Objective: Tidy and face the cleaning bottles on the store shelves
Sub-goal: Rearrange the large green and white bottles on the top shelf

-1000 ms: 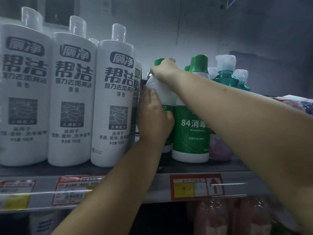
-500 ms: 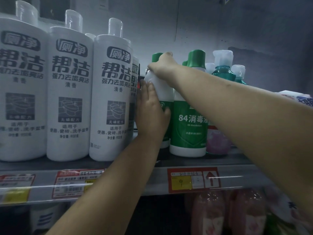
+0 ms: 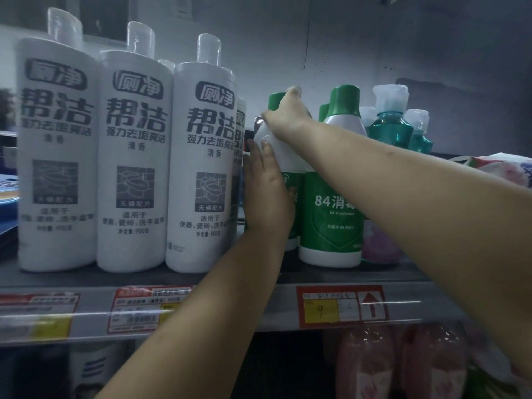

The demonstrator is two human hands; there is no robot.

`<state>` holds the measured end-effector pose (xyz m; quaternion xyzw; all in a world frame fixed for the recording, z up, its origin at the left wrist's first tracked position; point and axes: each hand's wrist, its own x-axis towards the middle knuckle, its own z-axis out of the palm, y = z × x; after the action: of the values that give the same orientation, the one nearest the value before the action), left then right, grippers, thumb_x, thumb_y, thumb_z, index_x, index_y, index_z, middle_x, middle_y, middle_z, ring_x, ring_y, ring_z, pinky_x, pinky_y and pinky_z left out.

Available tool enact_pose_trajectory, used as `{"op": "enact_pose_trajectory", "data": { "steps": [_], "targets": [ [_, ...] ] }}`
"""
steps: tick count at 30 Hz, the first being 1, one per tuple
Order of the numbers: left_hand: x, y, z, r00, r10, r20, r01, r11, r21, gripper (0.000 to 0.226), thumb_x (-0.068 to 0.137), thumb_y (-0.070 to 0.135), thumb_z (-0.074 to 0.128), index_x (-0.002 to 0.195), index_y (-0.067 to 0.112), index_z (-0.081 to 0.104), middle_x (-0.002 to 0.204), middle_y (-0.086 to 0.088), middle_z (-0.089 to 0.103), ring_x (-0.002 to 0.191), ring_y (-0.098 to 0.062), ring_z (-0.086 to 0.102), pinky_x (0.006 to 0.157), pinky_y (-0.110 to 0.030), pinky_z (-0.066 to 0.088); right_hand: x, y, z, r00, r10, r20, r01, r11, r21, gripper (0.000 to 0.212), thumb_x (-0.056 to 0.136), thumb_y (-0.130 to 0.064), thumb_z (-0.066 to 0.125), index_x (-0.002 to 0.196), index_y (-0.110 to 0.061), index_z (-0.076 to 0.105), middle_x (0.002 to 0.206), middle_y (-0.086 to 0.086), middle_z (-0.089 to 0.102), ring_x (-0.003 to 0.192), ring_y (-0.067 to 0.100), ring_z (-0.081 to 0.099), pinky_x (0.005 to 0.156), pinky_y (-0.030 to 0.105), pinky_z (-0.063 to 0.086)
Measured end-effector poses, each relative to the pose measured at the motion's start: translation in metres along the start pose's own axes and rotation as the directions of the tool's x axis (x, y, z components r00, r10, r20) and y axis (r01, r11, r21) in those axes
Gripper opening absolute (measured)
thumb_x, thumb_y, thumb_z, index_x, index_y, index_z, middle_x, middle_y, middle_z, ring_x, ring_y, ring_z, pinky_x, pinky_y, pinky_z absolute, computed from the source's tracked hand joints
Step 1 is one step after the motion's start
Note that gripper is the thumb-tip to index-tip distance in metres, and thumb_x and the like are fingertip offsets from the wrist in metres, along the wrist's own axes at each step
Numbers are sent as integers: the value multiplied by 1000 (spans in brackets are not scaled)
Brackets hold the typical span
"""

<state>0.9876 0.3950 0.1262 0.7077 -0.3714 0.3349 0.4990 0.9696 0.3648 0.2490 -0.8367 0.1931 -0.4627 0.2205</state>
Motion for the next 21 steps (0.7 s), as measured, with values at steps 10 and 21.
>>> {"op": "enact_pose_trajectory", "data": {
  "steps": [10,21],
  "targets": [
    [-8,10,-6,997,67,-25,-66,997,41,73,83,14,60,144,6,22,154,-15,16,142,-28,15,113,-41,25,-35,0,-4,957,-238,-165,225,970,-93,60,90,-29,48,142,-7,26,141,11,35,131,26,28,105,35,26],
    [-63,3,-99,969,234,-85,-195,926,323,75,85,14,55,146,1,13,155,-17,9,144,-26,0,117,-35,0,-79,-20,-17,931,-268,247,211,949,234,31,88,-39,61,105,-16,49,85,-9,51,87,7,57,63,10,42]
  ]
}}
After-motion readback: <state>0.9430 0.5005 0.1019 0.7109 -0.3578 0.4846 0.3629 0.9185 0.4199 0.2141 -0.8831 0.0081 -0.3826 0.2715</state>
